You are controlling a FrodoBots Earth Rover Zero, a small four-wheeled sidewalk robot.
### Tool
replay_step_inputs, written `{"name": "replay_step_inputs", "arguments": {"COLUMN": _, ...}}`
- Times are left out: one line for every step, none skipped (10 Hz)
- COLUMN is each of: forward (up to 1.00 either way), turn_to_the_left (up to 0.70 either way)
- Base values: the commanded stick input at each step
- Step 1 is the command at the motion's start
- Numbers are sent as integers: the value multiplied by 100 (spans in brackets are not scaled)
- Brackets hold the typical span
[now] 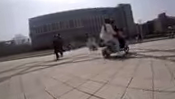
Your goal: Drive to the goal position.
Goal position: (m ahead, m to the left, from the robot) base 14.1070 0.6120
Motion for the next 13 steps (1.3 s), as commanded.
{"name": "replay_step_inputs", "arguments": {"forward": 85, "turn_to_the_left": -8}}
{"name": "replay_step_inputs", "arguments": {"forward": 85, "turn_to_the_left": -20}}
{"name": "replay_step_inputs", "arguments": {"forward": 85, "turn_to_the_left": -12}}
{"name": "replay_step_inputs", "arguments": {"forward": 85, "turn_to_the_left": -4}}
{"name": "replay_step_inputs", "arguments": {"forward": 85, "turn_to_the_left": 1}}
{"name": "replay_step_inputs", "arguments": {"forward": 85, "turn_to_the_left": 1}}
{"name": "replay_step_inputs", "arguments": {"forward": 85, "turn_to_the_left": 1}}
{"name": "replay_step_inputs", "arguments": {"forward": 85, "turn_to_the_left": 1}}
{"name": "replay_step_inputs", "arguments": {"forward": 85, "turn_to_the_left": 1}}
{"name": "replay_step_inputs", "arguments": {"forward": 85, "turn_to_the_left": 1}}
{"name": "replay_step_inputs", "arguments": {"forward": 85, "turn_to_the_left": 1}}
{"name": "replay_step_inputs", "arguments": {"forward": 85, "turn_to_the_left": 1}}
{"name": "replay_step_inputs", "arguments": {"forward": 85, "turn_to_the_left": 1}}
